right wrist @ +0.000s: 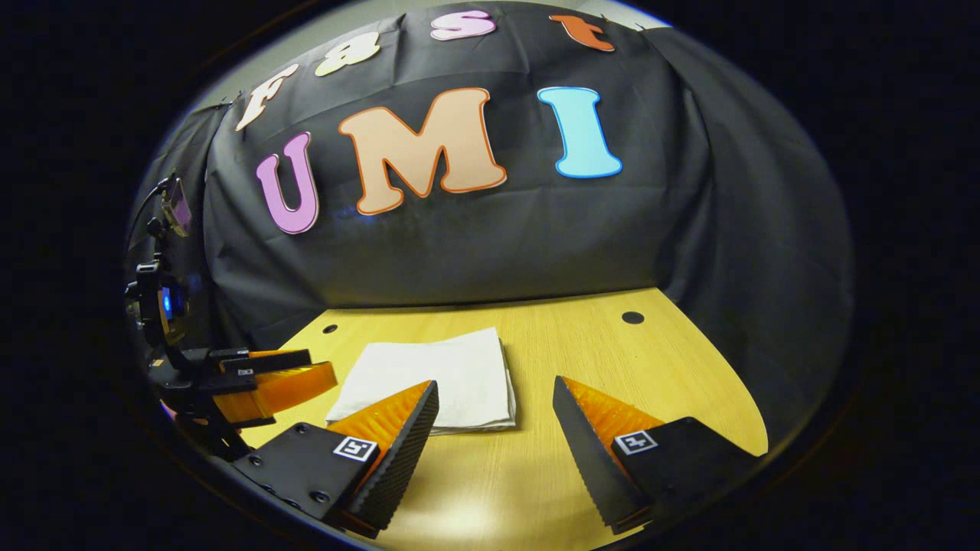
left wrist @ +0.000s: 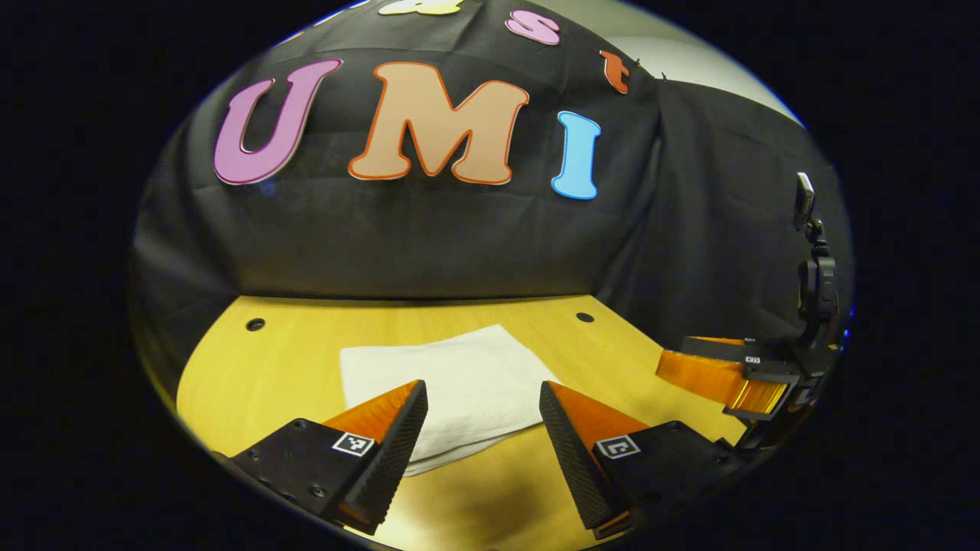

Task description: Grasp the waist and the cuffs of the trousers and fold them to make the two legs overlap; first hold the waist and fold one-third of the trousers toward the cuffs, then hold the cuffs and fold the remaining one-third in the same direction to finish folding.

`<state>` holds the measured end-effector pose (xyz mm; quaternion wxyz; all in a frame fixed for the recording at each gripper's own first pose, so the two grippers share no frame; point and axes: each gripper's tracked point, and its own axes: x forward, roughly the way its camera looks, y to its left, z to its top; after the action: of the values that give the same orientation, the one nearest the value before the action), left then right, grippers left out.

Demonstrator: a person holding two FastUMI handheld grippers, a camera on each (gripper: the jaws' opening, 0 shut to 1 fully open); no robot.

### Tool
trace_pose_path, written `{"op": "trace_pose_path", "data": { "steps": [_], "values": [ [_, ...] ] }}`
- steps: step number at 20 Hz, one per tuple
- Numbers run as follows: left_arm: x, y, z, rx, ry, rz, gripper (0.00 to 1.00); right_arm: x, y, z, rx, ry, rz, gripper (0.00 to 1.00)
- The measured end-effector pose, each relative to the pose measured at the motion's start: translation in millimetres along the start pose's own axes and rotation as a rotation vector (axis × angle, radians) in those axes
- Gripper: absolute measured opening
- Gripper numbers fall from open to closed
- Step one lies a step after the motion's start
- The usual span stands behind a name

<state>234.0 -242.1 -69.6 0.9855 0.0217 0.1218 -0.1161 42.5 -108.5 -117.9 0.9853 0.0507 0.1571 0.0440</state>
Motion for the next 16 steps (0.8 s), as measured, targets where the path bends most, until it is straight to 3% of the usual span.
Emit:
{"op": "trace_pose_path", "data": {
  "steps": [7, 16],
  "values": [
    [-45.7, 37.8, -11.0, -0.039, 0.010, 0.082, 0.89, -28.3, 23.0, 17.0, 0.004, -0.103, 0.002, 0.96],
    [-54.4, 50.0, -15.7, -0.020, 0.027, 0.081, 0.89, -49.4, 20.8, 24.0, 0.003, -0.129, -0.052, 0.97]
  ]
}}
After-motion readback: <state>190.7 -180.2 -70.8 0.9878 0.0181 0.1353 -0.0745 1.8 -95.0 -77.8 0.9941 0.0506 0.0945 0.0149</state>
